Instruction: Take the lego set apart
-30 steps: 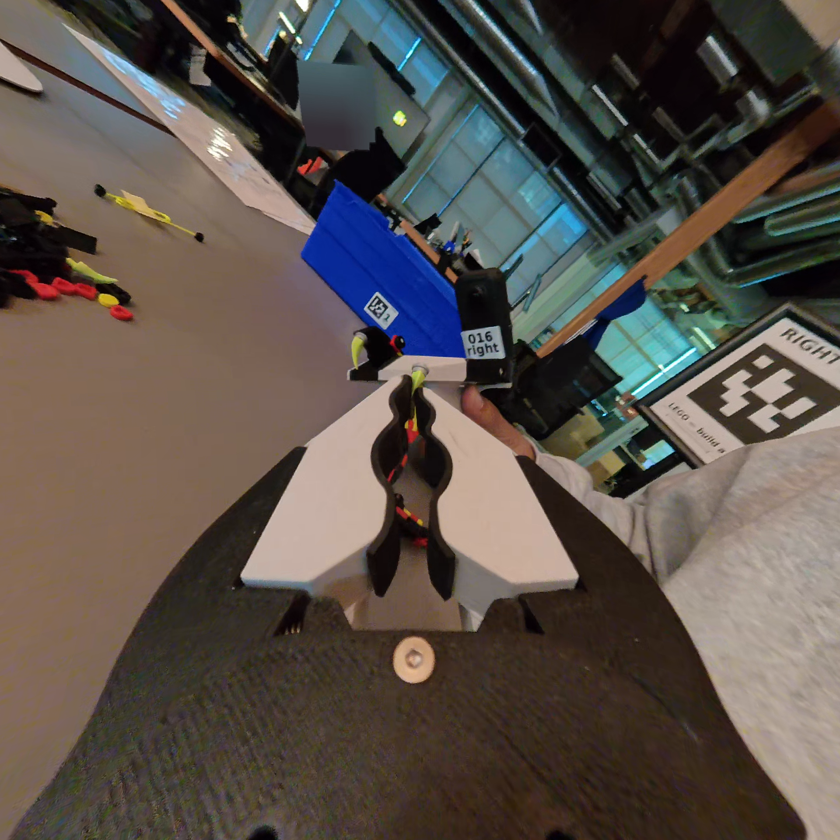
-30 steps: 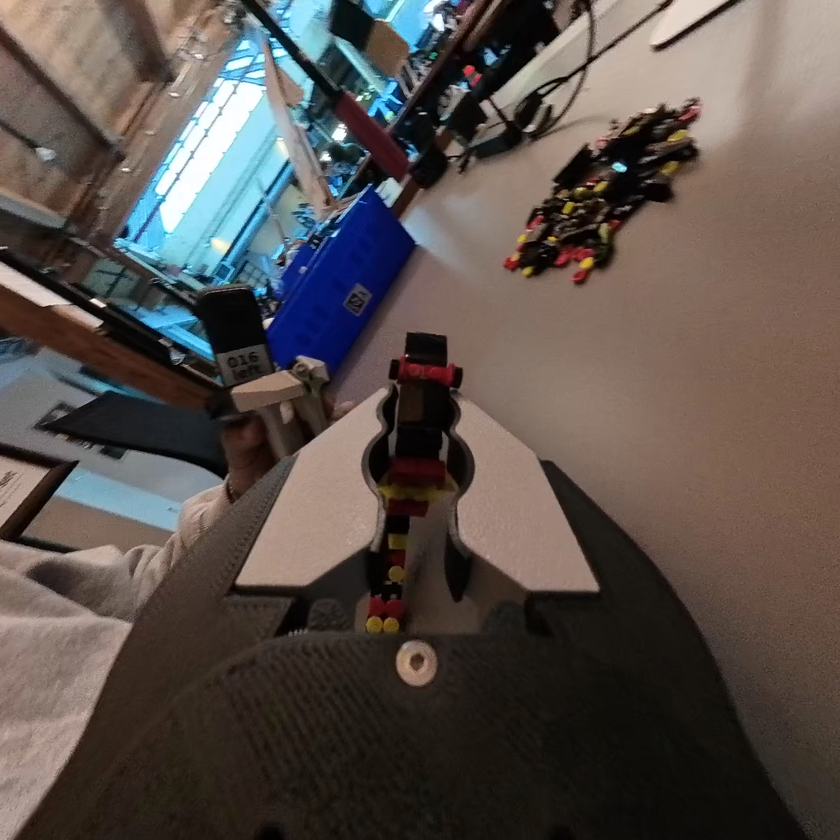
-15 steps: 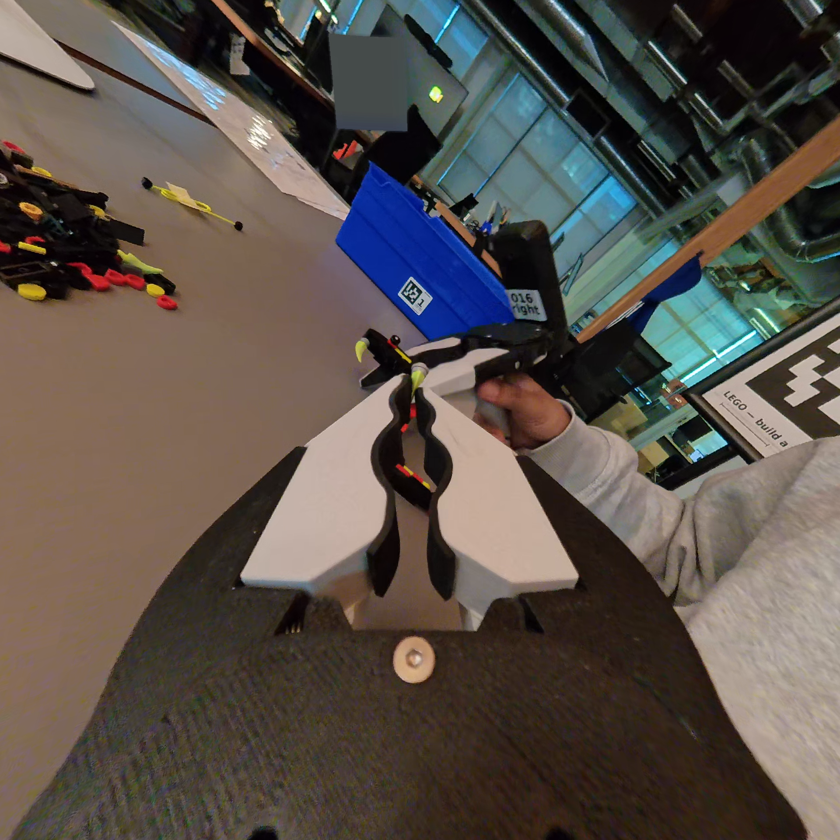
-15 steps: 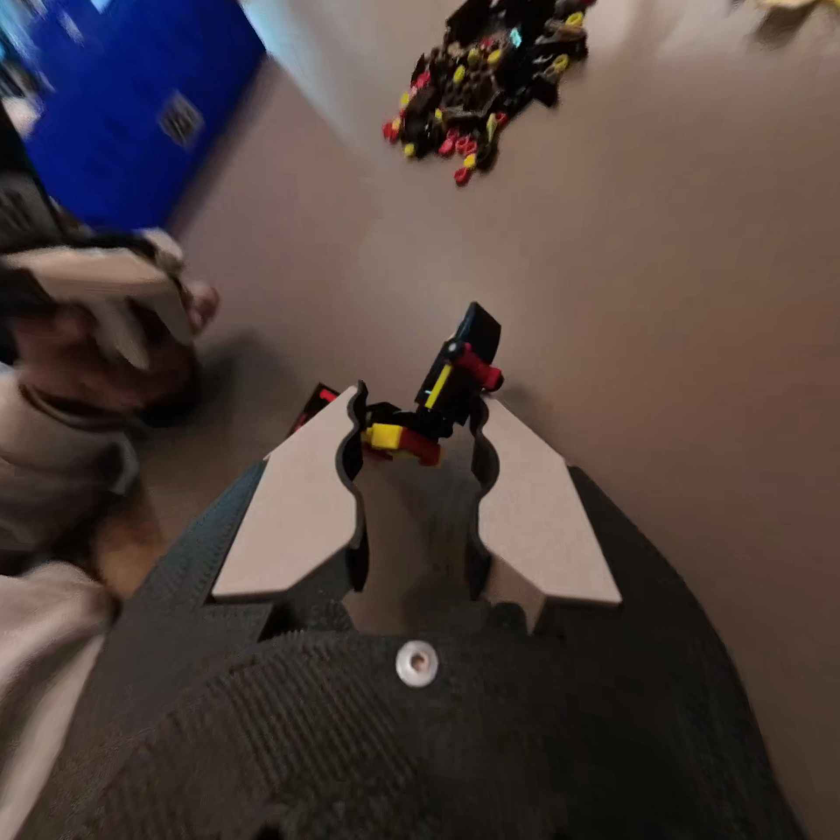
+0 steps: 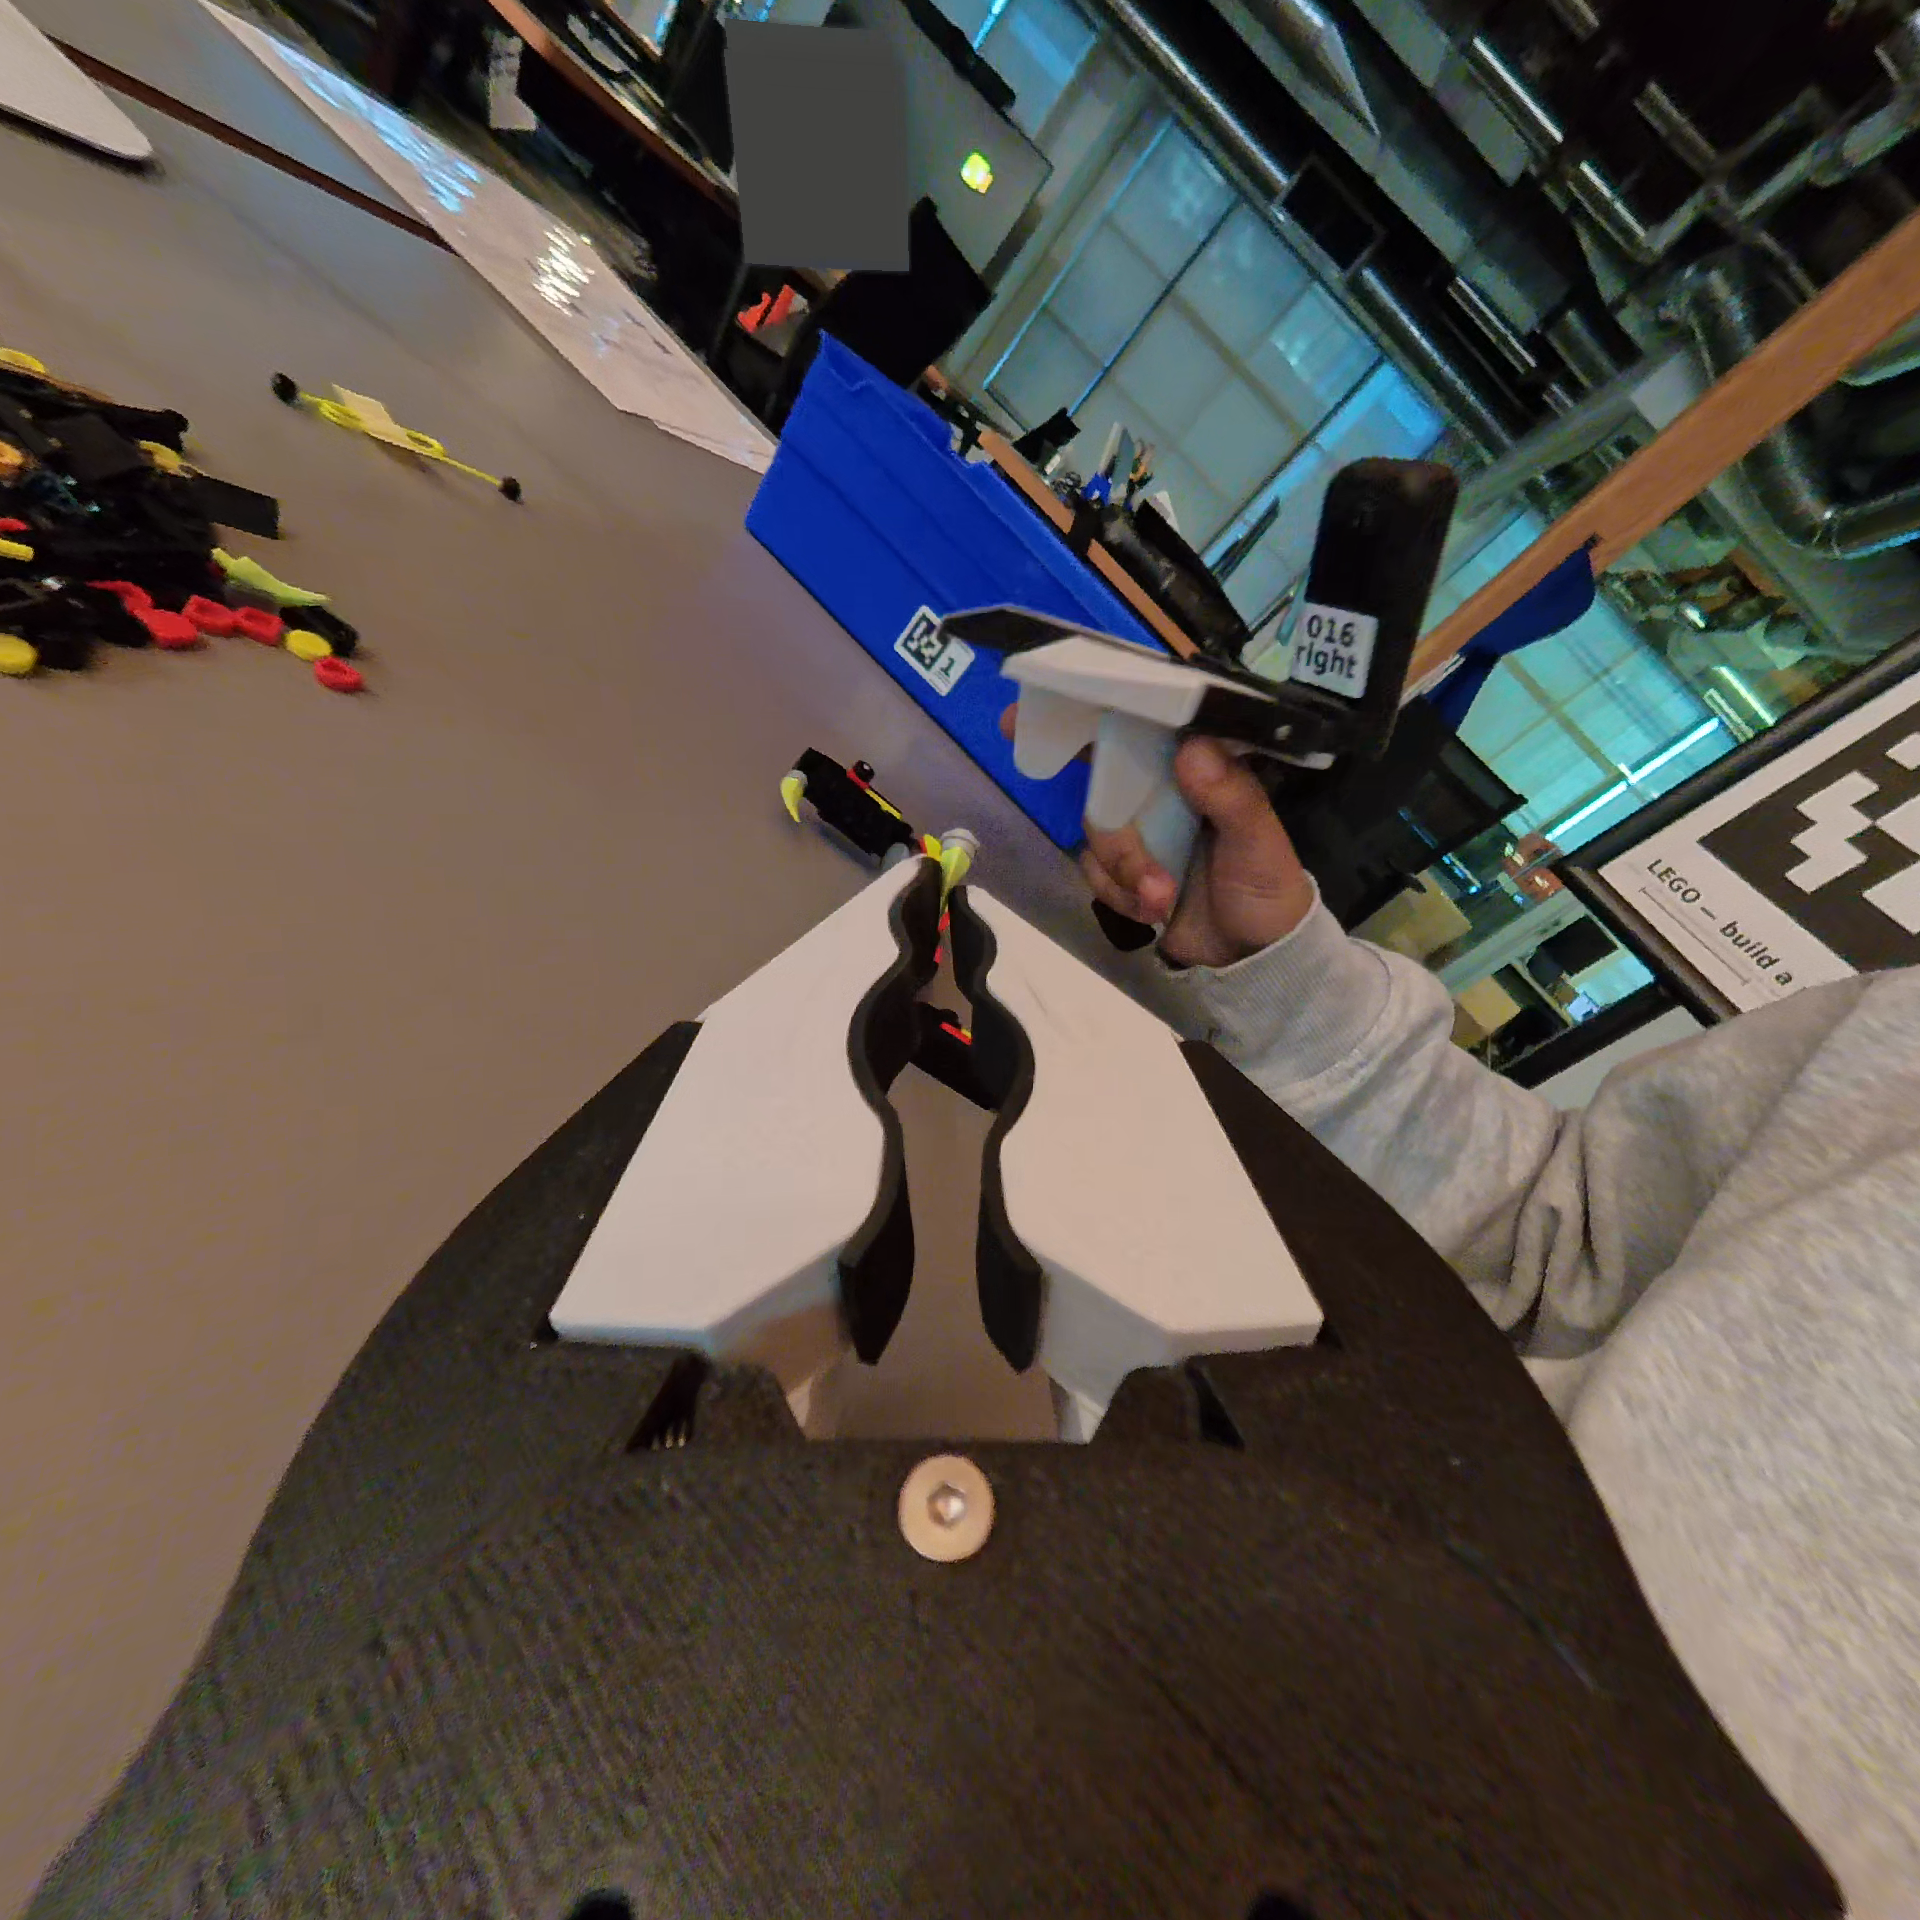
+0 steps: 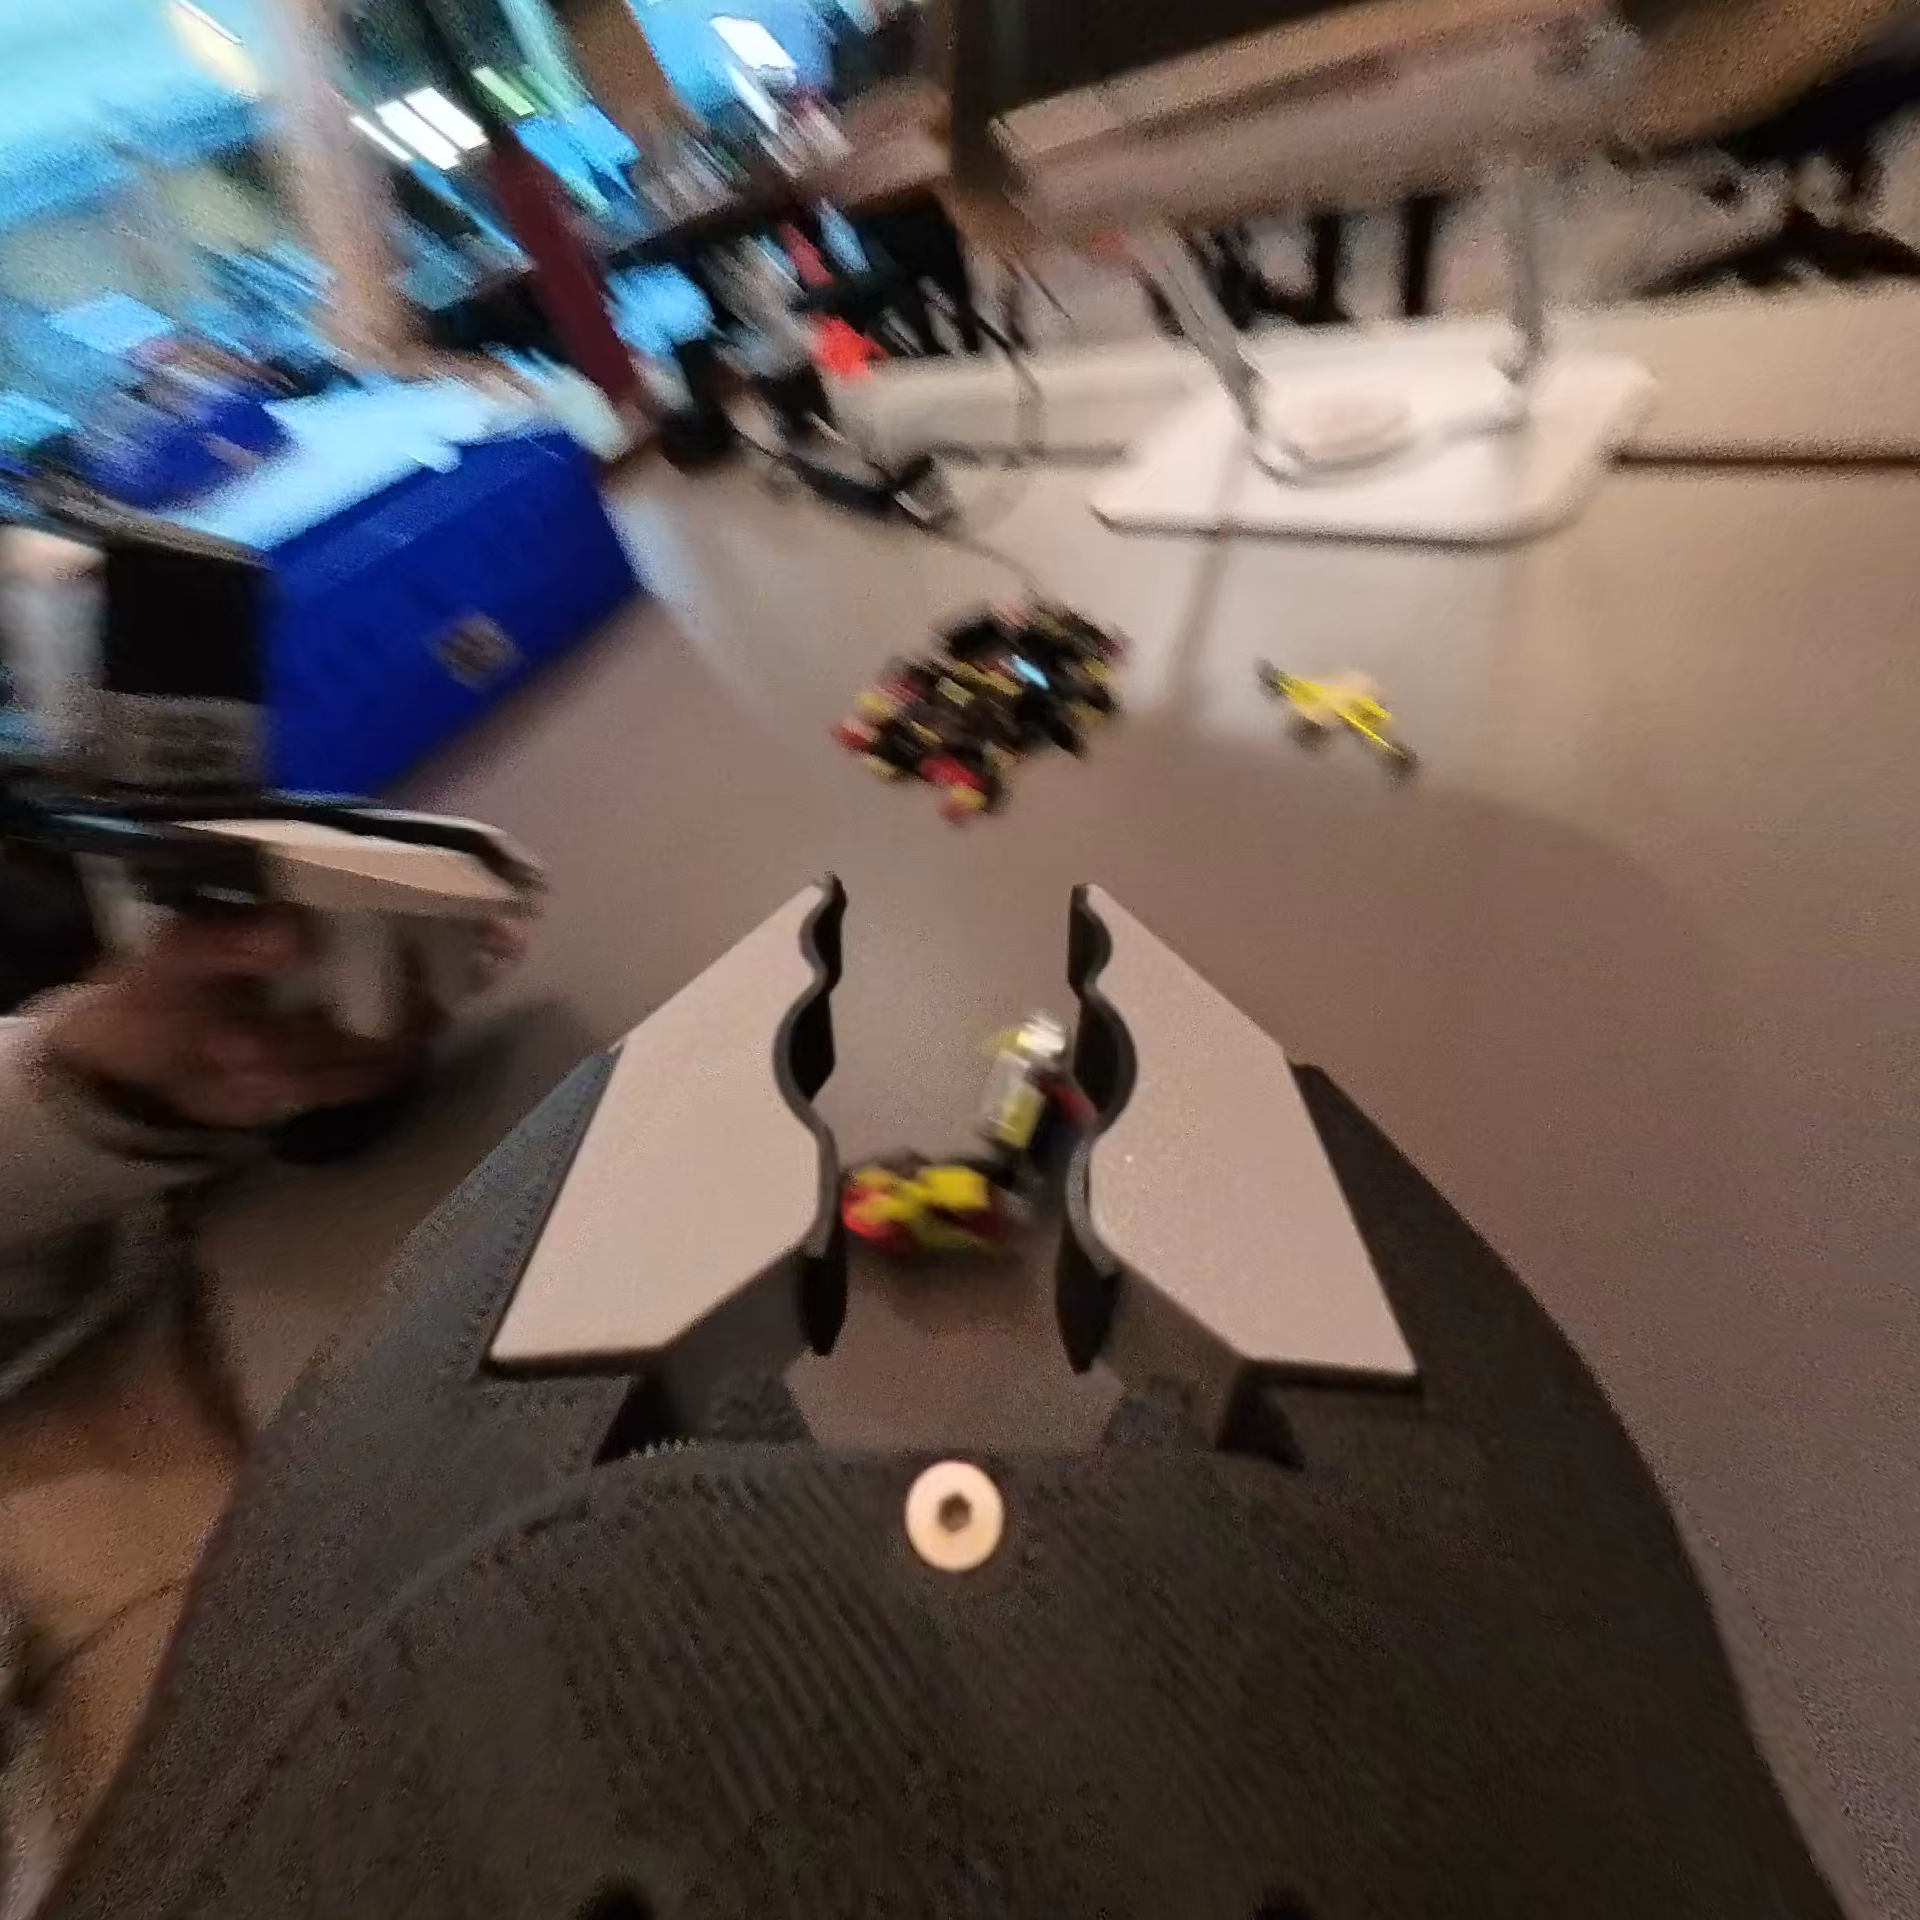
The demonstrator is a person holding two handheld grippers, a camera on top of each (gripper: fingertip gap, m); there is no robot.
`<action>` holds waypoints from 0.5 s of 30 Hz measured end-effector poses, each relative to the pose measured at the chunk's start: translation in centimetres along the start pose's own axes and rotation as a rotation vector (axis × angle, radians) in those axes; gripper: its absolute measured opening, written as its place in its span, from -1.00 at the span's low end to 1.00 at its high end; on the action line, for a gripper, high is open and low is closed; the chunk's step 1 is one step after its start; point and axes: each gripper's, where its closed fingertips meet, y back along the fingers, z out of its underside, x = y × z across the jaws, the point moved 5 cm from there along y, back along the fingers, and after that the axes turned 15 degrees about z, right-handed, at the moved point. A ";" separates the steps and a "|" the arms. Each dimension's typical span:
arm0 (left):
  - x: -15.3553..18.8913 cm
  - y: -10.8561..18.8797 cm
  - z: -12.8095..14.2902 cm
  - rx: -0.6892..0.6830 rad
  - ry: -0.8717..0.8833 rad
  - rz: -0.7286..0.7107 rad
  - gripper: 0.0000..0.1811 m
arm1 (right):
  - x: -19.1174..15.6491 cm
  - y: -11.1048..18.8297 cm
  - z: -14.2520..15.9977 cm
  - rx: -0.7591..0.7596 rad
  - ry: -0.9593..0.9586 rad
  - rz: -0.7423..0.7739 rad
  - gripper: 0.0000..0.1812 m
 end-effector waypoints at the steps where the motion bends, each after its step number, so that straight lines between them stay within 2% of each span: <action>1: 0.1 -0.1 0.1 -0.009 -0.007 0.006 -1.00 | -1.6 0.4 -0.6 0.059 -0.021 -0.086 -0.59; 5: 0.8 -0.6 0.4 -0.032 -0.031 0.050 -1.00 | -6.7 0.8 -0.3 0.105 -0.083 -0.316 -0.86; 10: 1.9 -1.2 0.7 -0.066 -0.095 0.088 -1.00 | -9.3 0.4 0.9 0.035 -0.165 -0.464 -0.81; 15: 2.3 -1.7 1.0 -0.069 -0.093 0.109 -1.00 | -9.8 0.3 1.5 0.005 -0.148 -0.491 -0.80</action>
